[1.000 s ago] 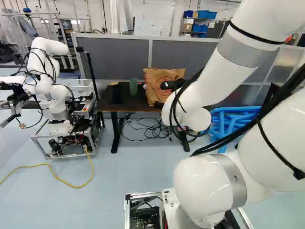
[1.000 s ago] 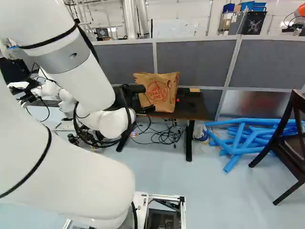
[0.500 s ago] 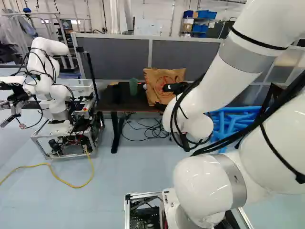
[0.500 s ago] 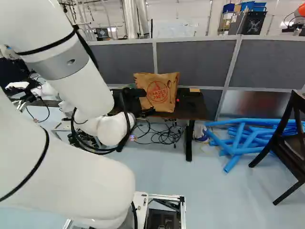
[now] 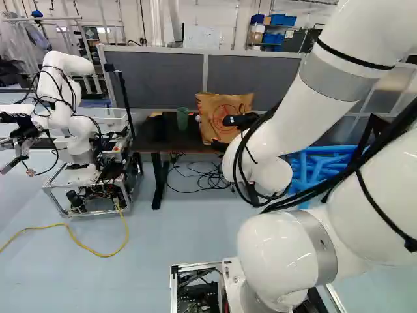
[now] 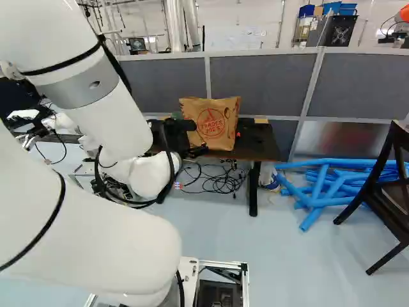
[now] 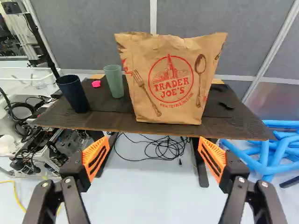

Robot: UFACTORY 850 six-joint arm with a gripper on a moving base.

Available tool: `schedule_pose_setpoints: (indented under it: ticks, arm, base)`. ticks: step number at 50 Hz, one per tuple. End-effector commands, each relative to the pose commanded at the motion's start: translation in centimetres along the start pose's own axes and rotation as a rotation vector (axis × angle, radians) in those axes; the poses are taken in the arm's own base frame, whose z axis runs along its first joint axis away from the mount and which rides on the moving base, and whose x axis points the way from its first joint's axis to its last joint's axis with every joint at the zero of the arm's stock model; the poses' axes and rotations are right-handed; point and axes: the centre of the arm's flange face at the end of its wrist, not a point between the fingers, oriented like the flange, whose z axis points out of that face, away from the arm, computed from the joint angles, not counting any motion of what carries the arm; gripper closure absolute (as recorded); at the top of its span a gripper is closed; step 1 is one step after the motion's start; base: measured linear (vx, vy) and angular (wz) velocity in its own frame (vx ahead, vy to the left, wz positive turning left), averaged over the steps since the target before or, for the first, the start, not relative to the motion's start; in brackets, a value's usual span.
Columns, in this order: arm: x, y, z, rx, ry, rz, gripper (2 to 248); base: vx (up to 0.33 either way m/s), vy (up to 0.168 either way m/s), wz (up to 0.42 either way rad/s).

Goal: Pick up the bag on the ground and place it on the table

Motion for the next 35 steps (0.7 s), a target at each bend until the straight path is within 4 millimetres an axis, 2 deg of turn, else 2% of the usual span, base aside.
schedule_pose_setpoints:
  ticks: [35]
  arm:
    - [0.0, 0.0, 0.0, 0.0, 0.0, 0.0, 3]
  base:
    - [0.0, 0.0, 0.0]
